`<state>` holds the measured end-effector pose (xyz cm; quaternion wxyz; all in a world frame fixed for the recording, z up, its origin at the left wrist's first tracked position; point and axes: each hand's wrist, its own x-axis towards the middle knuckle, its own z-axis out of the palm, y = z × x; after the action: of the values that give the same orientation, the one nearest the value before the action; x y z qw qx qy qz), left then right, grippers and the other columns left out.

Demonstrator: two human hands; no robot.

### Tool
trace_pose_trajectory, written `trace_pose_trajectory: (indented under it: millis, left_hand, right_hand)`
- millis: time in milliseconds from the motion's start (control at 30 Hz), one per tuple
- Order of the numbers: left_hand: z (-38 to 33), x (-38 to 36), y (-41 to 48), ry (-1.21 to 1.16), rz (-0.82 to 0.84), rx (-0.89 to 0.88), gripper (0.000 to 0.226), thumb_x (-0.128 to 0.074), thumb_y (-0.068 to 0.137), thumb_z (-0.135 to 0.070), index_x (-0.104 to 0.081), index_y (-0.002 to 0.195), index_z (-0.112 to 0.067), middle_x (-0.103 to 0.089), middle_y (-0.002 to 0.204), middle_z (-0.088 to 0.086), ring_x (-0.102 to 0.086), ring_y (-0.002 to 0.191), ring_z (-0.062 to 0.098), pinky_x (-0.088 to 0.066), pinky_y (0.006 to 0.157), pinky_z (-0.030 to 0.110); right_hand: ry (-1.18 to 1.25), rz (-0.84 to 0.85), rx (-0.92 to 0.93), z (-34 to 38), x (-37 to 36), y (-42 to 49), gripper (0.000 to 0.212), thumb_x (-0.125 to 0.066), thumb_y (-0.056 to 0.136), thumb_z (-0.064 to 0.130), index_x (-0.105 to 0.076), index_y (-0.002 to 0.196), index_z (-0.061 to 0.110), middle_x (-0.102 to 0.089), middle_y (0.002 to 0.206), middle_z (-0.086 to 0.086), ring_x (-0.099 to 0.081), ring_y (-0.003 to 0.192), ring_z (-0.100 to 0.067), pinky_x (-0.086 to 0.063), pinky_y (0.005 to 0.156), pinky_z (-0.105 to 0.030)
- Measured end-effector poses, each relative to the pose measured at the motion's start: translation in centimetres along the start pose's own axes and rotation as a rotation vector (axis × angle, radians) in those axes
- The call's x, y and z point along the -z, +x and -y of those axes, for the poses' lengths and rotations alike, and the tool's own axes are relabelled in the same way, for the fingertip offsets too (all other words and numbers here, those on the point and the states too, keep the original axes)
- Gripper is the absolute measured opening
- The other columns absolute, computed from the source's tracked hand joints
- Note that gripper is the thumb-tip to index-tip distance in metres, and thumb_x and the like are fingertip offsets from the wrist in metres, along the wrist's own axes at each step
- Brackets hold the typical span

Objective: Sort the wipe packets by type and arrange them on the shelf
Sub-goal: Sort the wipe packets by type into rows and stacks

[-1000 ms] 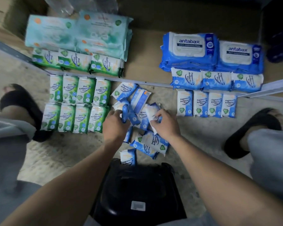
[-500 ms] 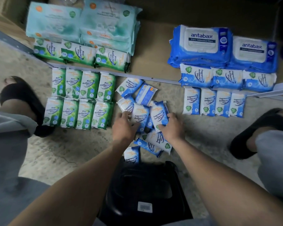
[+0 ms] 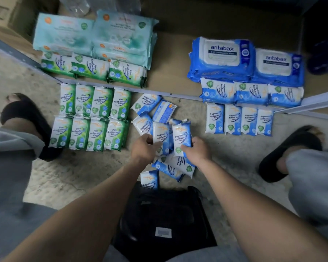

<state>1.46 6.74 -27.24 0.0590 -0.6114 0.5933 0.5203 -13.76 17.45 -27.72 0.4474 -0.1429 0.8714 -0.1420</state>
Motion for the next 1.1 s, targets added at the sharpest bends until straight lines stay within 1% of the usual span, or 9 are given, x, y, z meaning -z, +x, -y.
trace_pose_trajectory:
  millis: [100,200,300,400,567,700,833,967,1100]
  left_hand:
    - [-0.7,0.5,-0.8,-0.004,0.008,0.003,0.026,-0.073,0.091,-0.025,-0.053,0.077,-0.015,-0.057,0.065,-0.005,-0.048,0.043,0.002,-0.033,0.037,0.015]
    - [-1.8,0.8,-1.6,0.0,0.022,0.011,0.033,-0.076,0.086,-0.037,-0.061,0.087,-0.008,-0.067,0.07,0.009,-0.055,0.052,0.017,-0.045,0.049,0.03]
    - [-3.3,0.6,-3.0,0.012,0.048,-0.022,0.038,-0.077,0.085,-0.037,-0.062,0.091,-0.003,-0.066,0.074,0.012,-0.056,0.059,0.021,-0.045,0.054,0.035]
    - [-4.5,-0.4,-4.0,0.022,0.076,-0.058,0.036,-0.078,0.085,-0.034,-0.063,0.09,-0.001,-0.066,0.078,0.014,-0.053,0.065,0.021,-0.042,0.058,0.032]
    - [-6.2,-4.2,-5.2,0.112,0.152,-0.07,0.036,-0.078,0.085,-0.035,-0.066,0.094,-0.003,-0.071,0.086,0.015,-0.059,0.069,0.023,-0.052,0.066,0.04]
    - [-7.3,-8.4,-5.6,0.18,0.238,-0.069,0.022,-0.075,0.088,-0.031,-0.065,0.099,-0.016,-0.07,0.091,0.005,-0.062,0.075,0.021,-0.046,0.057,0.027]
    - [-8.1,-13.1,-5.7,0.266,0.278,-0.055,0.038,-0.075,0.087,-0.034,-0.061,0.115,-0.013,-0.071,0.105,0.004,-0.067,0.095,0.028,-0.057,0.079,0.037]
    - [-9.5,-17.5,-5.2,0.38,0.278,-0.087,0.035,-0.074,0.087,-0.034,-0.064,0.116,-0.017,-0.071,0.108,0.003,-0.067,0.1,0.026,-0.054,0.085,0.035]
    - [-10.6,-21.2,-4.6,0.404,0.307,-0.081,0.026,-0.073,0.086,-0.039,-0.057,0.101,-0.026,-0.067,0.1,-0.003,-0.062,0.081,0.016,-0.051,0.069,0.027]
  right_hand:
    - [0.034,-0.037,-0.003,-0.4,1.0,-0.9,0.016,-0.071,0.088,0.029,-0.061,0.094,0.018,-0.069,0.095,0.0,-0.066,0.079,-0.018,-0.049,0.057,-0.026]
    - [0.084,-0.069,-0.004,-0.9,2.5,-2.0,0.017,-0.071,0.088,0.029,-0.062,0.093,0.017,-0.07,0.094,-0.001,-0.067,0.083,-0.02,-0.056,0.069,-0.034]
    - [0.109,-0.109,0.007,-1.7,4.2,-3.2,0.017,-0.072,0.088,0.028,-0.063,0.093,0.014,-0.07,0.091,-0.001,-0.065,0.078,-0.017,-0.054,0.063,-0.03]
    - [0.166,-0.138,-0.009,-3.1,5.8,-4.2,0.017,-0.072,0.087,0.027,-0.063,0.092,0.014,-0.07,0.091,-0.002,-0.067,0.082,-0.02,-0.056,0.071,-0.034]
    - [0.245,-0.194,-0.083,-7.3,8.4,-5.5,0.016,-0.068,0.091,0.027,-0.062,0.097,0.013,-0.07,0.099,-0.005,-0.066,0.084,-0.022,-0.043,0.057,-0.027]
    - [0.255,-0.27,-0.249,-11.2,10.2,-4.9,0.021,-0.064,0.091,0.026,-0.067,0.106,0.011,-0.072,0.109,-0.01,-0.066,0.094,-0.029,-0.041,0.066,-0.026]
    - [0.308,-0.325,-0.383,-14.4,11.3,-3.5,0.028,-0.062,0.091,0.025,-0.068,0.111,0.007,-0.07,0.117,-0.015,-0.066,0.106,-0.033,-0.045,0.076,-0.028]
    - [0.252,-0.349,-0.374,-16.5,12.2,-2.1,0.028,-0.059,0.094,0.026,-0.064,0.111,0.004,-0.067,0.118,-0.018,-0.063,0.109,-0.035,-0.048,0.083,-0.034]
    - [0.168,-0.378,-0.309,-18.4,12.9,-0.9,0.023,-0.058,0.096,0.023,-0.059,0.11,0.004,-0.066,0.116,-0.019,-0.061,0.109,-0.036,-0.047,0.082,-0.036]
